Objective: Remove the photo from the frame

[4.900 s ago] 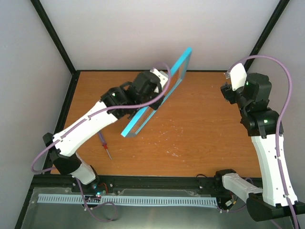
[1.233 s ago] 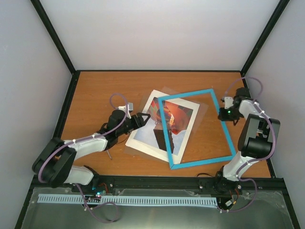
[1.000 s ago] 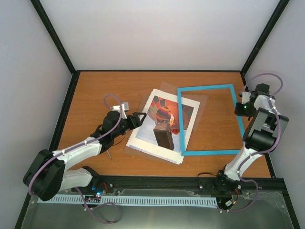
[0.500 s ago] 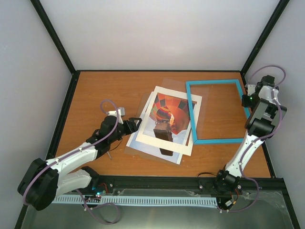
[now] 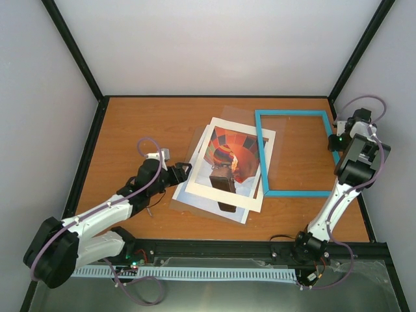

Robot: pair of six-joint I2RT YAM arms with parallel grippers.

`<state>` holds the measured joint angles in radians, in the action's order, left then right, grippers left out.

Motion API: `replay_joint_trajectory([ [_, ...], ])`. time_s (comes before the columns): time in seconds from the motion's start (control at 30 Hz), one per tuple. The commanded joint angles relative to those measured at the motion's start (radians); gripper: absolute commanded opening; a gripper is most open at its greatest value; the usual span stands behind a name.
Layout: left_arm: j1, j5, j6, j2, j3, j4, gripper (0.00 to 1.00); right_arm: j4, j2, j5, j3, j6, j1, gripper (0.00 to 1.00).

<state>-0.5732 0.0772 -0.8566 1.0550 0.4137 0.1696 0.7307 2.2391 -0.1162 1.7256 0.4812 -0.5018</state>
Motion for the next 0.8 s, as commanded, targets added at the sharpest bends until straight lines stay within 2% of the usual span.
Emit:
replay_joint_trajectory([
  [0.0,-0.001,-0.028,0.056,-0.009,0.022,-0.072,0.76,-0.057,-0.108,0.038,-0.094,0.019,-0.003,0.54],
  [0.13,0.002,-0.083,0.099,0.025,0.068,-0.161,0.85,-0.081,-0.241,0.011,-0.205,0.027,-0.001,0.59],
  [0.23,0.011,-0.142,0.153,0.087,0.147,-0.246,0.87,-0.079,-0.349,-0.032,-0.305,0.035,0.027,0.60],
  [0.37,0.076,-0.081,0.219,0.179,0.217,-0.273,0.88,-0.061,-0.503,-0.122,-0.469,0.053,0.133,0.60],
  [0.57,0.205,0.101,0.250,0.320,0.280,-0.250,0.85,-0.023,-0.715,-0.230,-0.661,0.064,0.452,0.59],
  [0.77,0.217,0.164,0.263,0.431,0.317,-0.233,0.78,-0.026,-0.773,-0.309,-0.718,0.026,0.782,0.58],
])
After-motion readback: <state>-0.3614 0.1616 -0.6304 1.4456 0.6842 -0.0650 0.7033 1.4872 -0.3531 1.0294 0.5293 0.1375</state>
